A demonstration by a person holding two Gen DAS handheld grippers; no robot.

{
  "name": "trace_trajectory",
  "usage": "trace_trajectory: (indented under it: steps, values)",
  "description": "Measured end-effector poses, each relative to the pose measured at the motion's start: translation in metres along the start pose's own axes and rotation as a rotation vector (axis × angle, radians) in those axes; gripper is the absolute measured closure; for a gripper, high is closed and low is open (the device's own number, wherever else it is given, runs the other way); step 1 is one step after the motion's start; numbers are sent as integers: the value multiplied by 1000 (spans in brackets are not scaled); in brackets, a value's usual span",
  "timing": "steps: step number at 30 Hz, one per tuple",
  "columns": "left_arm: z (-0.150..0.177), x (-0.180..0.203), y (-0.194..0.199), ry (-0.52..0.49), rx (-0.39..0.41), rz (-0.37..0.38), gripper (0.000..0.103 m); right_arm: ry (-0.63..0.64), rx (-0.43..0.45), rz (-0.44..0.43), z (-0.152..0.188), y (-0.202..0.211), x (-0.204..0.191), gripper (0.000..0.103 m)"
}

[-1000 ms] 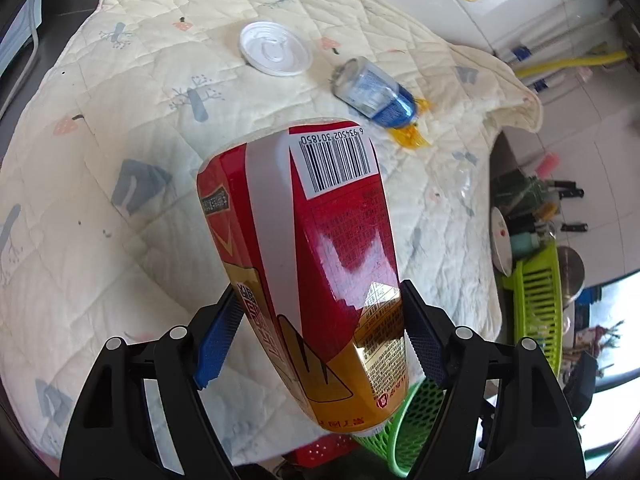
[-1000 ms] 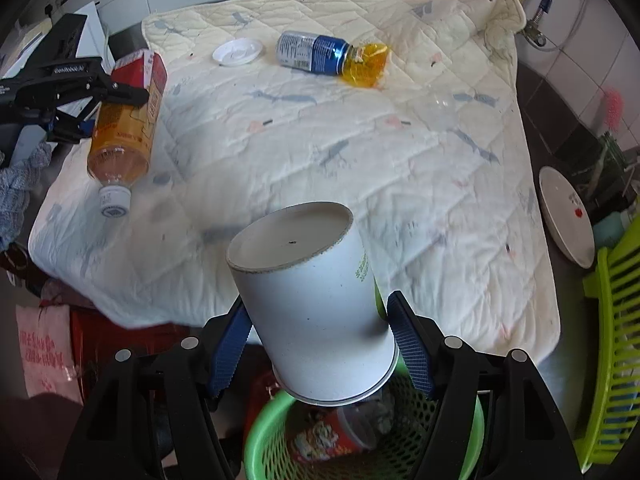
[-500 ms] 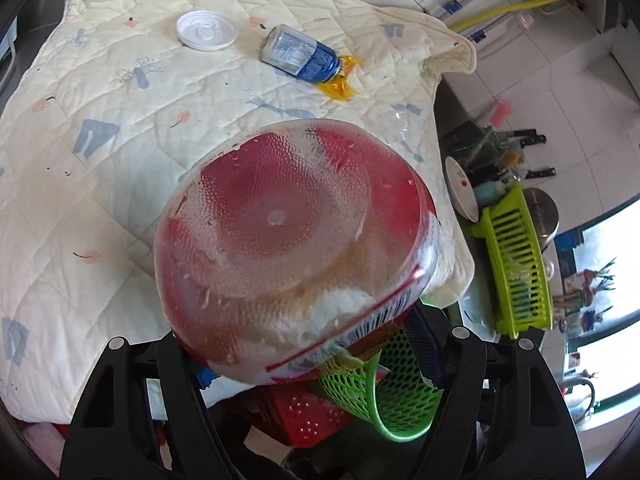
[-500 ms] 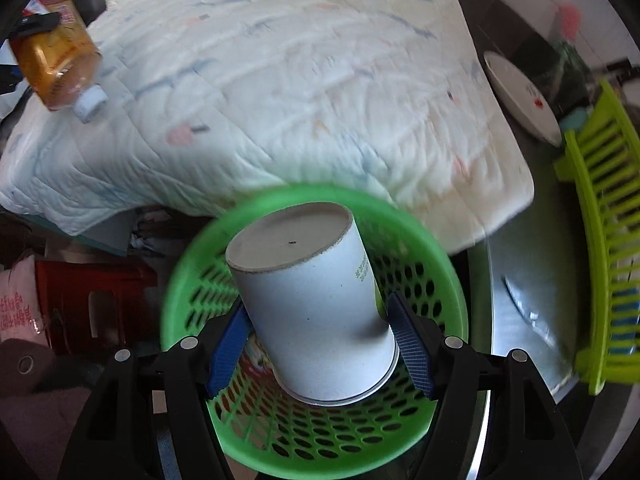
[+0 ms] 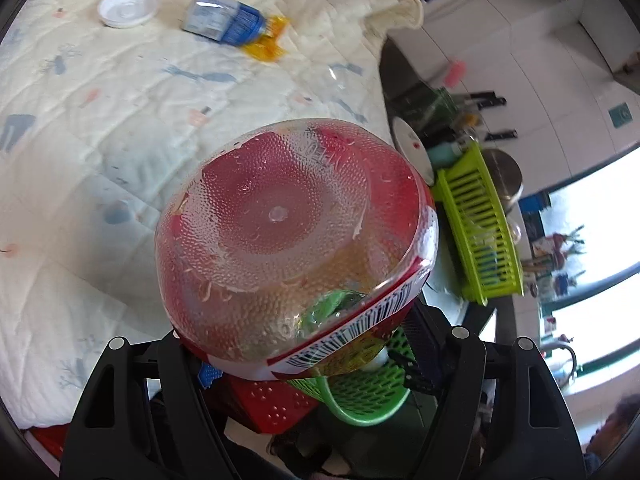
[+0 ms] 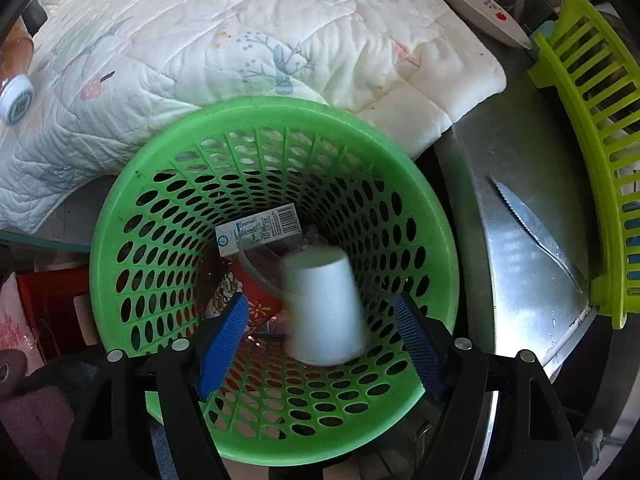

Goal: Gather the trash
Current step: 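Open the right tool over the basket to drop the paper cup, then open the left tool over the basket to drop the red-gold bottle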

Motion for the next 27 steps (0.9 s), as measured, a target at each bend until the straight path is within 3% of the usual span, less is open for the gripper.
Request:
trace_trajectory:
  steps: [6,18,22,25,27]
  values:
    - [24,34,-29,-70,-82,45,30,-17,76,19,-5,30,2,28]
    - [77,112,-95,-270,-233,60,30,-34,283,33,-42,104,10,28]
    - [90,128,-112,-340,-251,43,29,-25,317,22,-50,115,7,28]
    - [94,129,-123,-313,-304,78,23,-26,329,19,-52,119,5,28]
    - [98,131,-123,-331,-296,71,23,-24,331,20,-52,120,4,28]
Point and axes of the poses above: each gripper's, at about its wrist camera, not at the fingertips, and y roughly against the way its jaws point, x to its right, z to its underside, the point moved 3 cm from there along -y, roughly the way its jaws point, and after that the axes turned 12 degrees about -z, right-handed, at the moved point
